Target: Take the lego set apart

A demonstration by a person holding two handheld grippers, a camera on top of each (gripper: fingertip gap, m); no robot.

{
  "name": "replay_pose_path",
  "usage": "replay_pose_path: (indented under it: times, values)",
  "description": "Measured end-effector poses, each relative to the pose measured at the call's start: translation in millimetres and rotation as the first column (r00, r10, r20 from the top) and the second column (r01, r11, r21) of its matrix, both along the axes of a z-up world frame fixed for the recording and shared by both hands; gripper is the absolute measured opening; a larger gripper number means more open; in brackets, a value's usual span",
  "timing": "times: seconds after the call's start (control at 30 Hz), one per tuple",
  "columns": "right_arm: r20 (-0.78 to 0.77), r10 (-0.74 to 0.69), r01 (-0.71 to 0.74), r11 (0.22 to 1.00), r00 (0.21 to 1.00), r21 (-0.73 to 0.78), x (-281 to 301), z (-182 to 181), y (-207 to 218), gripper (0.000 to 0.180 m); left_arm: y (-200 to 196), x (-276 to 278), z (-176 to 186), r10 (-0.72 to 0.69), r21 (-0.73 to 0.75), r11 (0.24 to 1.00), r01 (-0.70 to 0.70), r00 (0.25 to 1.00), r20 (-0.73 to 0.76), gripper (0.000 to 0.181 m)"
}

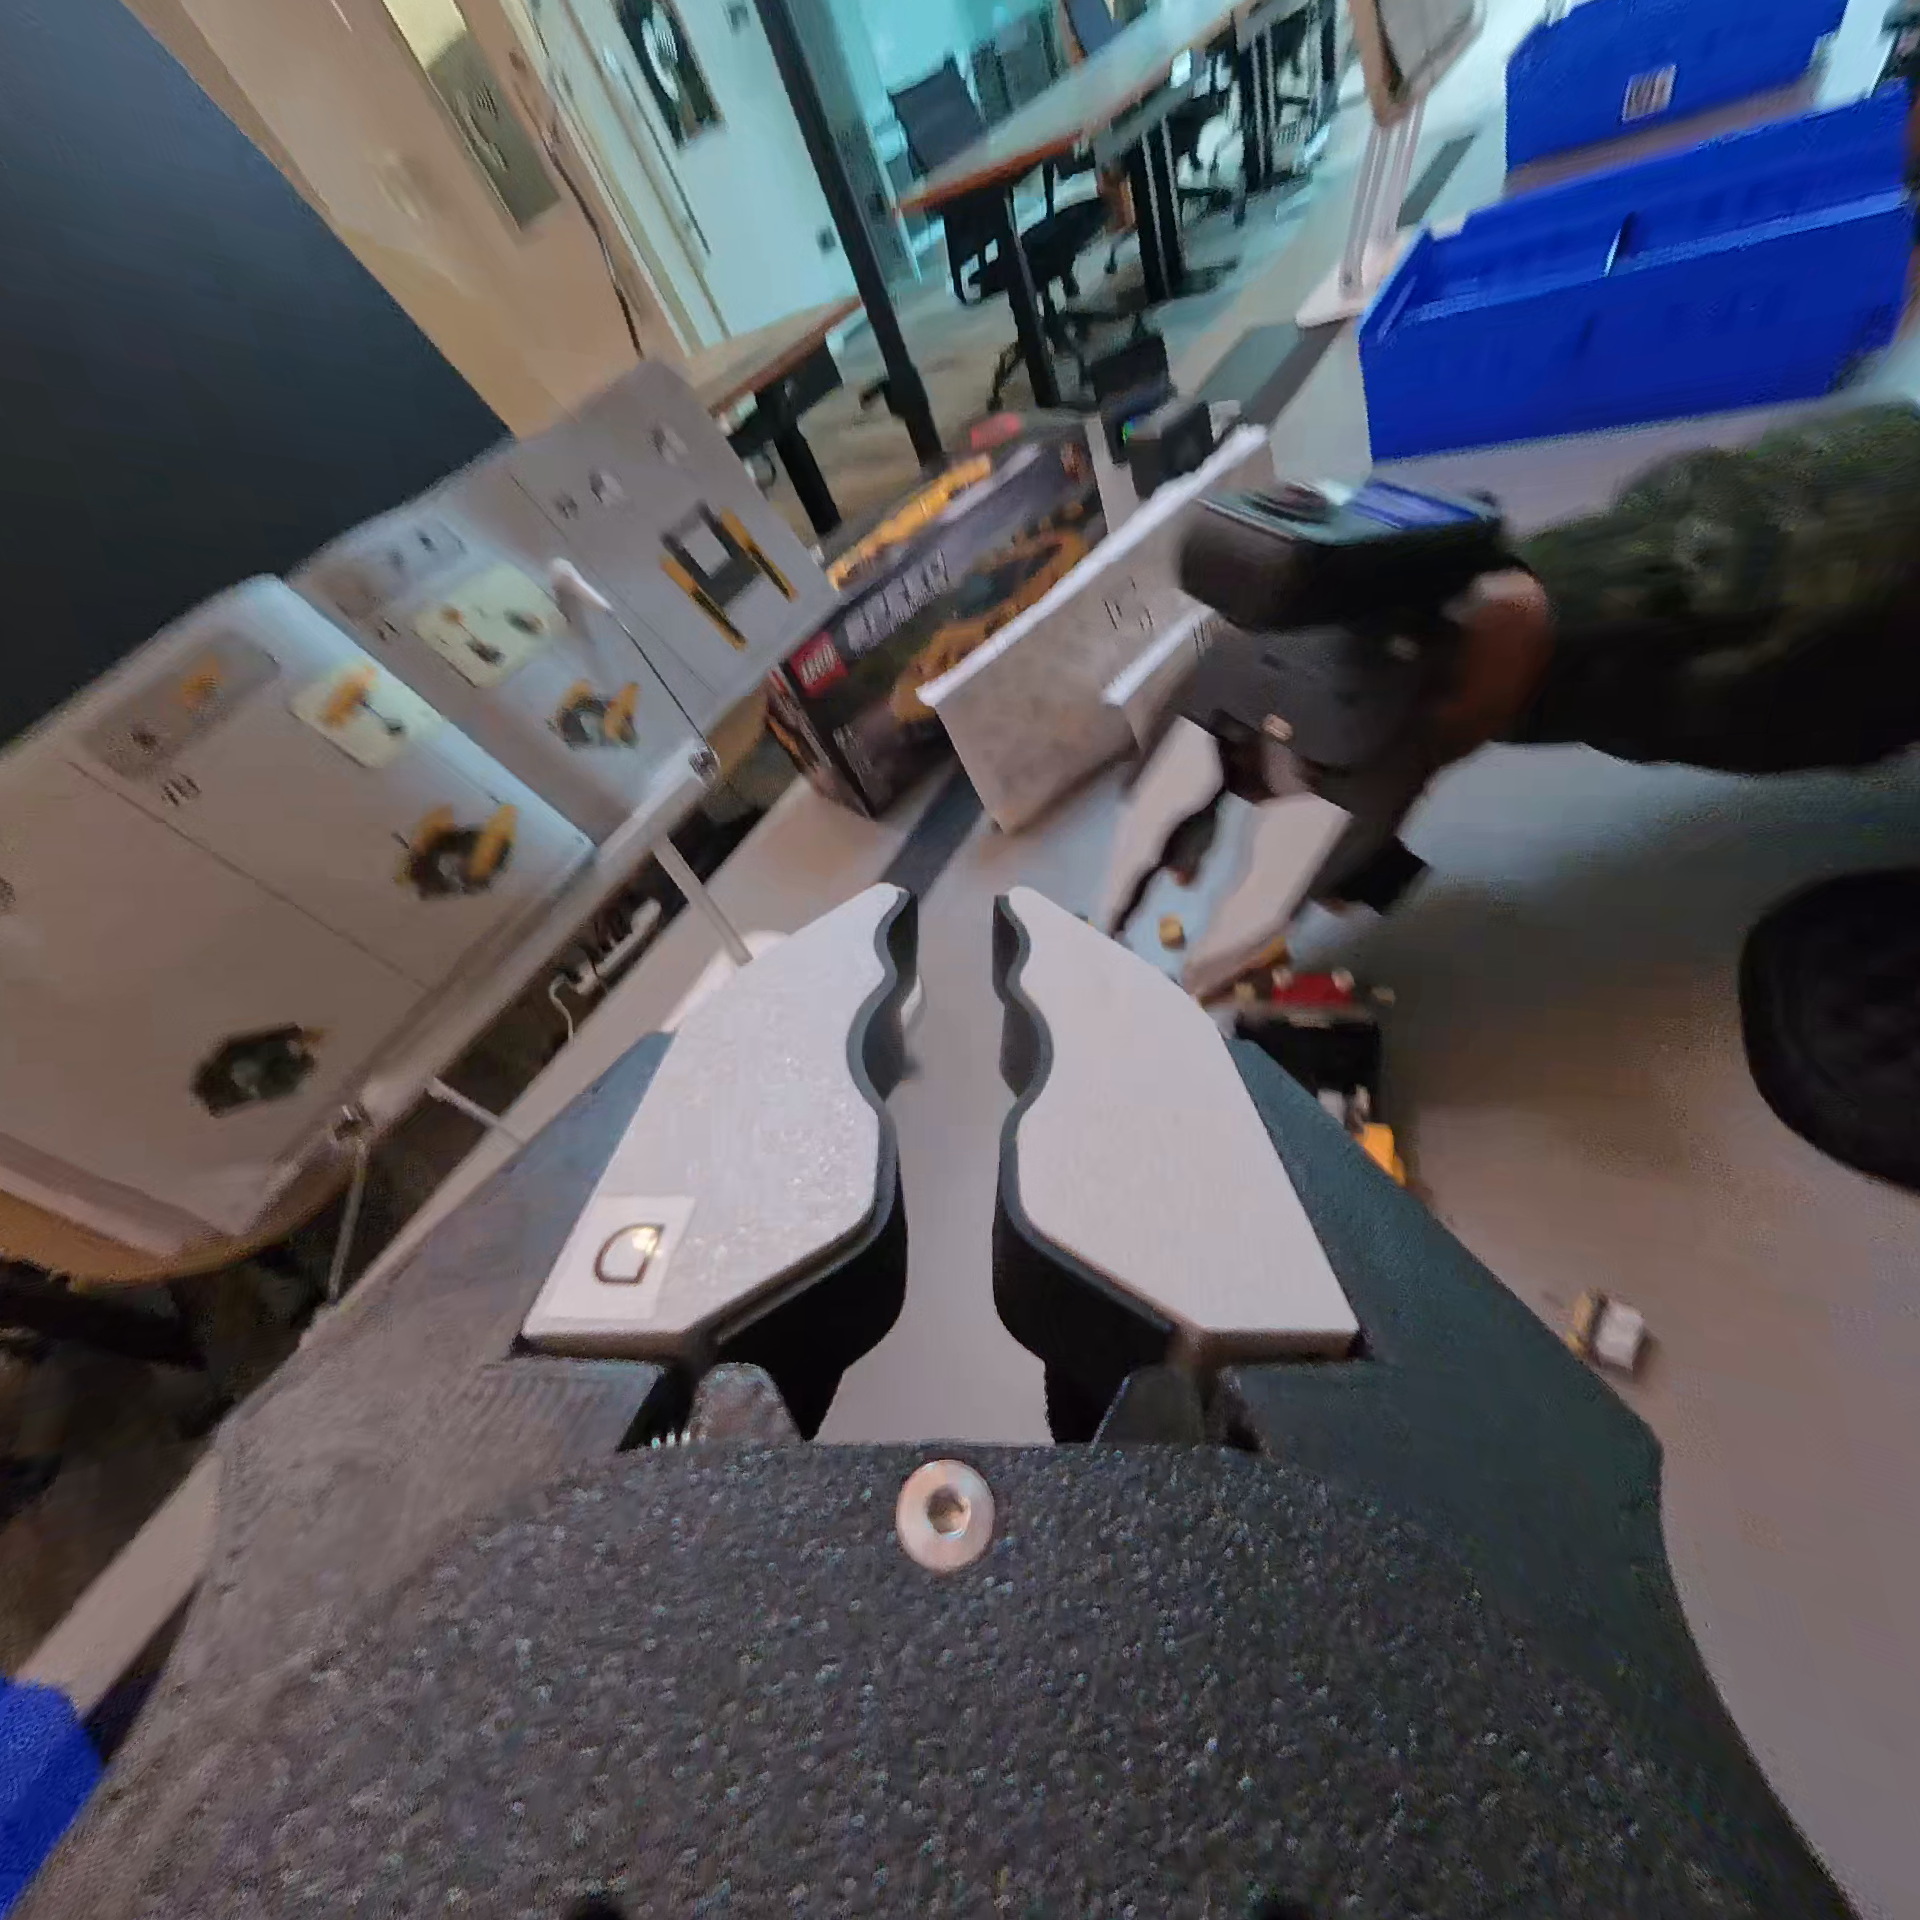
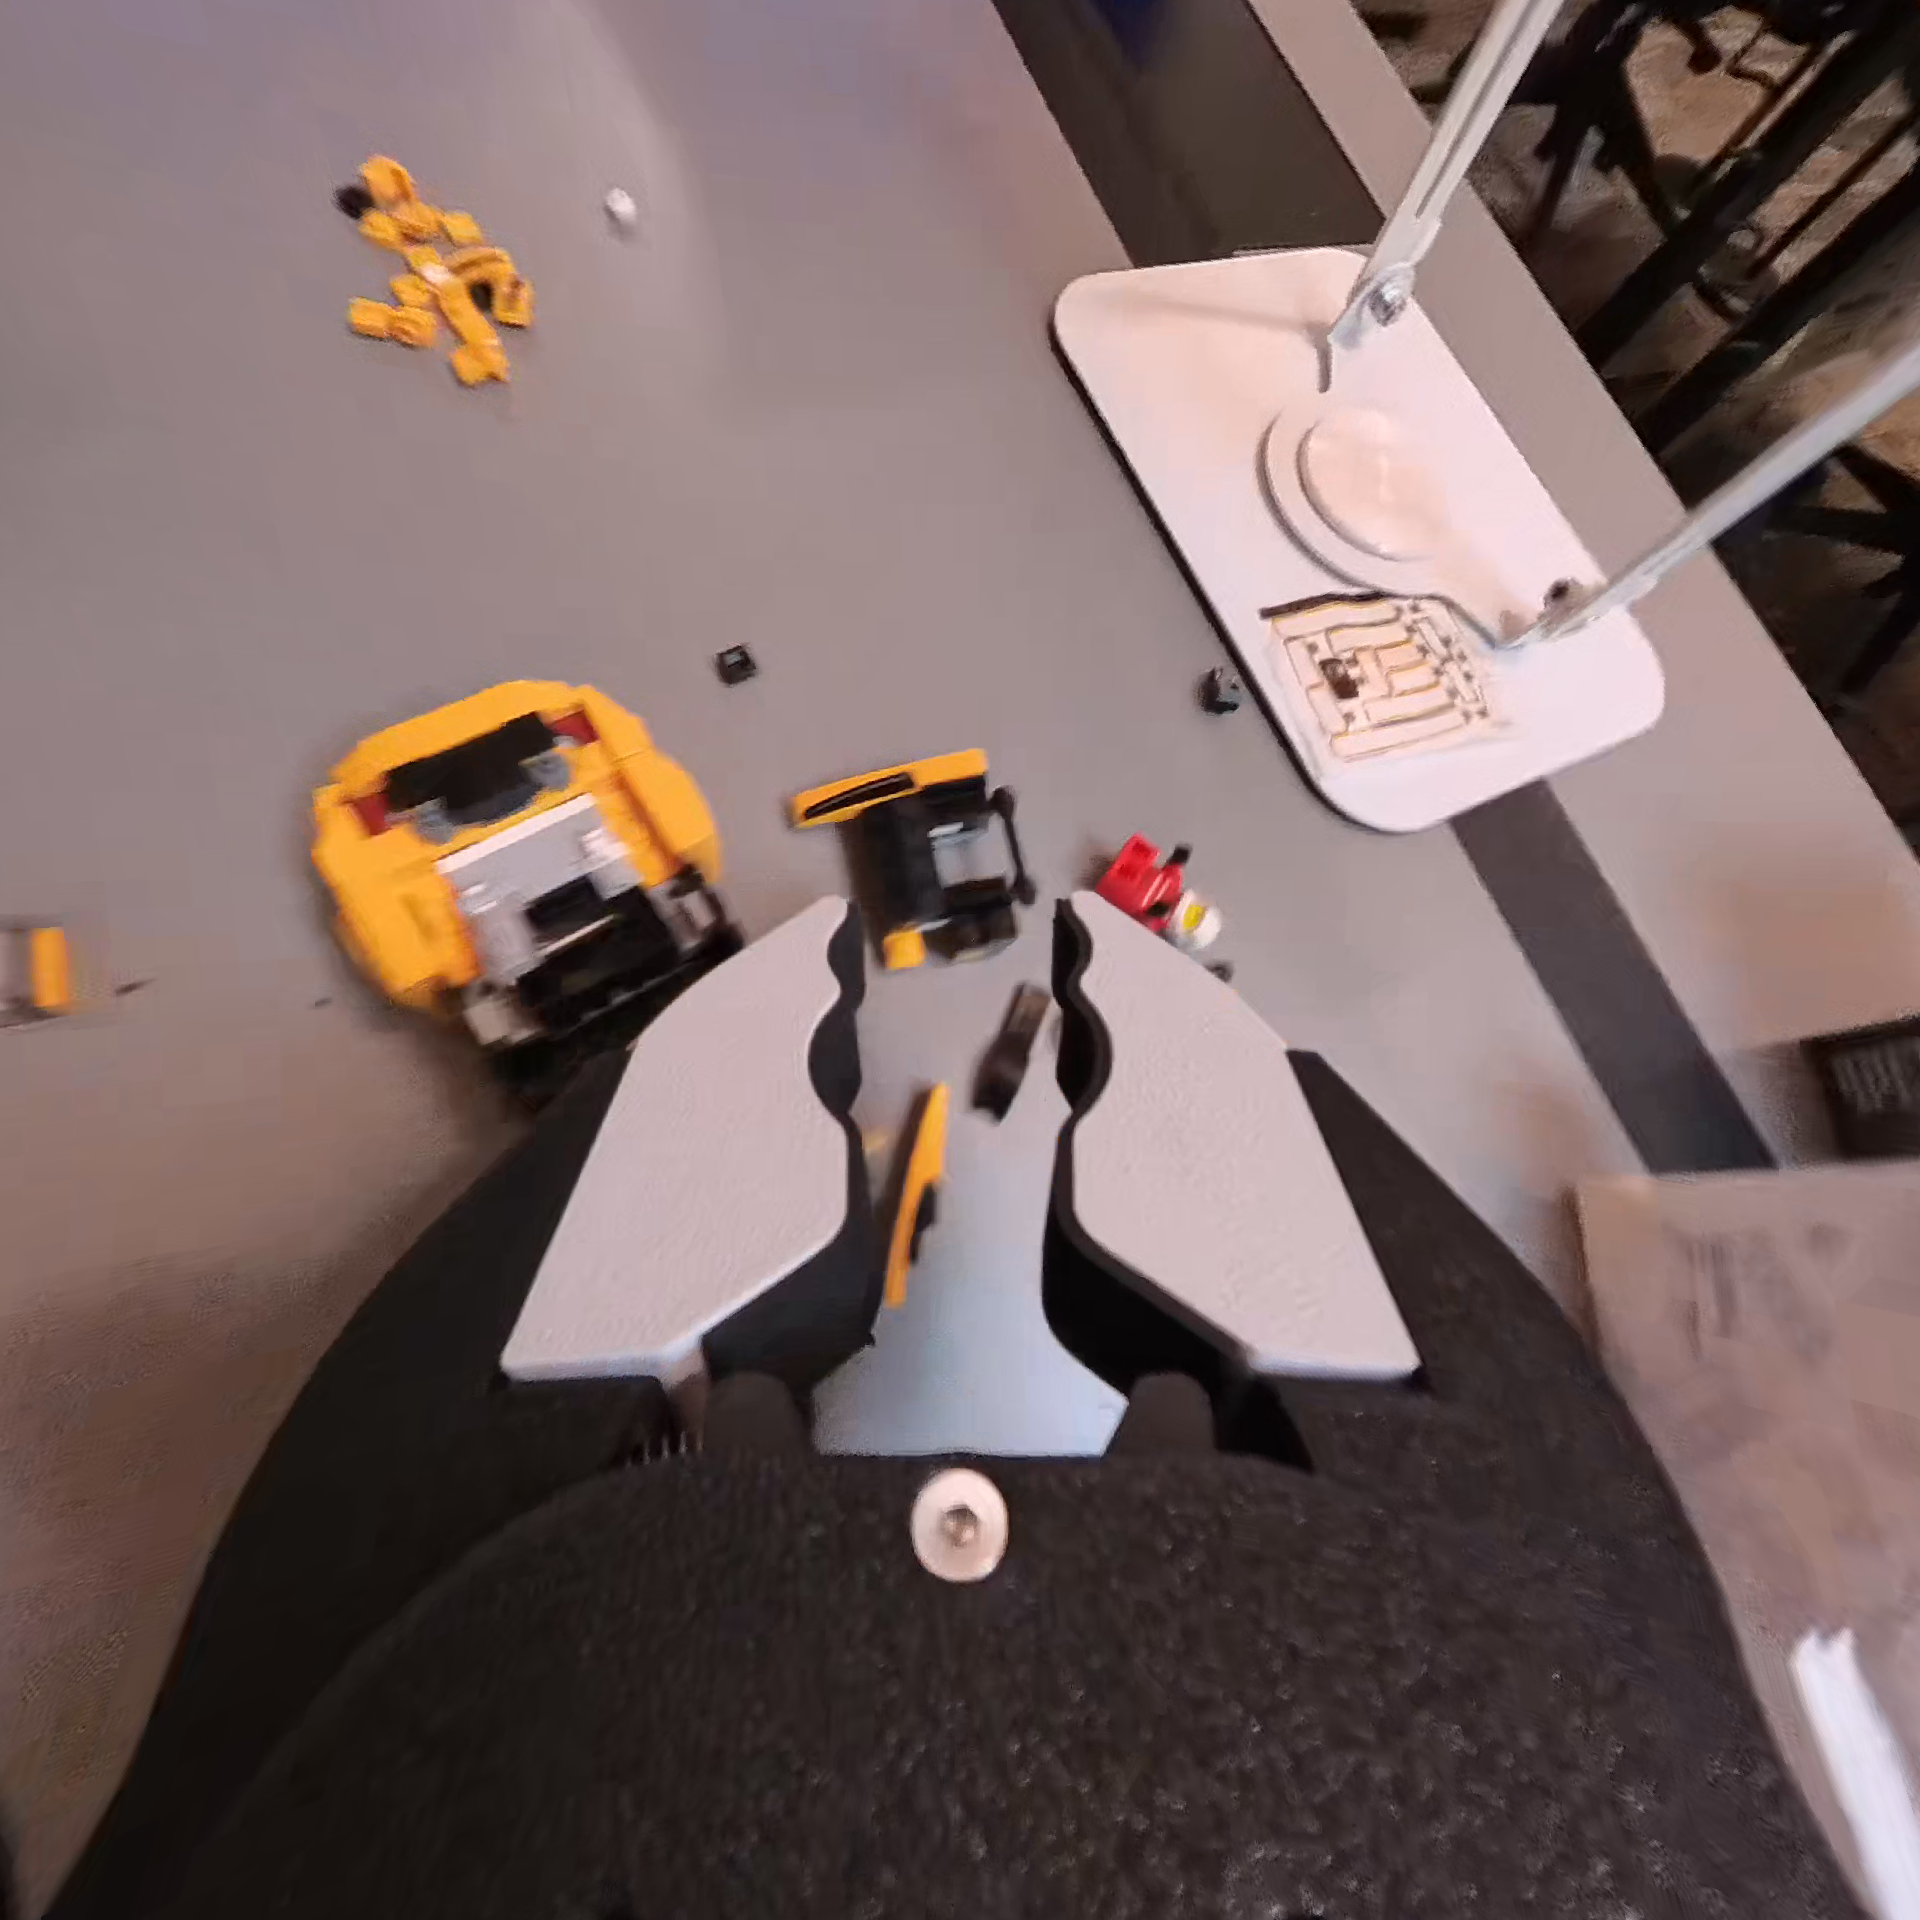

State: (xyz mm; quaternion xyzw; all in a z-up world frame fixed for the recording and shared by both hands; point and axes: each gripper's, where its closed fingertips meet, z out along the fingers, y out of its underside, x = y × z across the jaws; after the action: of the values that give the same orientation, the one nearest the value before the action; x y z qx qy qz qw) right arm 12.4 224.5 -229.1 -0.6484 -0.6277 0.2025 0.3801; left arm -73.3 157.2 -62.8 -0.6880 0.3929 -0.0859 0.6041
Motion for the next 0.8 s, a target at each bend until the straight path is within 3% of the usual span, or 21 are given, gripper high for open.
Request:
replay_pose_path:
  times: [0.13, 0.3, 0.5, 0.63, 0.7, 0.8]
  values:
    - [0.173, 0.167, -0.154, 0.984, 0.971, -0.085, -25, -21, 9, 0.040, -27, -14, -50, 0.057, -0.106, 0.993, -0.058, 0.998, -0.017, 0.013]
    - [0.399, 0.219, -0.205, 0.976, 0.890, -0.077, -34, -57, 12, 0.039, -35, -40, -99, 0.160, -0.242, 0.961, -0.133, 0.982, 0.099, 0.013]
    - [0.281, 0.167, -0.172, 0.985, 0.945, -0.008, -36, -24, -3, 0.039, -32, -38, -124, 0.150, -0.345, 0.937, -0.062, 0.961, 0.233, 0.014]
    - [0.087, 0.211, -0.210, 0.977, 0.974, -0.019, -30, 18, -62, 0.039, -44, -21, -132, 0.058, -0.374, 0.926, 0.045, 0.963, 0.261, 0.015]
    - [0.075, 0.271, -0.267, 0.962, 0.960, -0.061, -21, 16, -103, 0.039, -52, -10, -134, 0.002, -0.397, 0.911, 0.109, 0.963, 0.270, 0.015]
    - [0.201, 0.317, -0.296, 0.947, 0.927, -0.127, 6, -14, -144, 0.039, -67, 8, -147, -0.106, -0.436, 0.879, 0.194, 0.970, 0.218, 0.016]
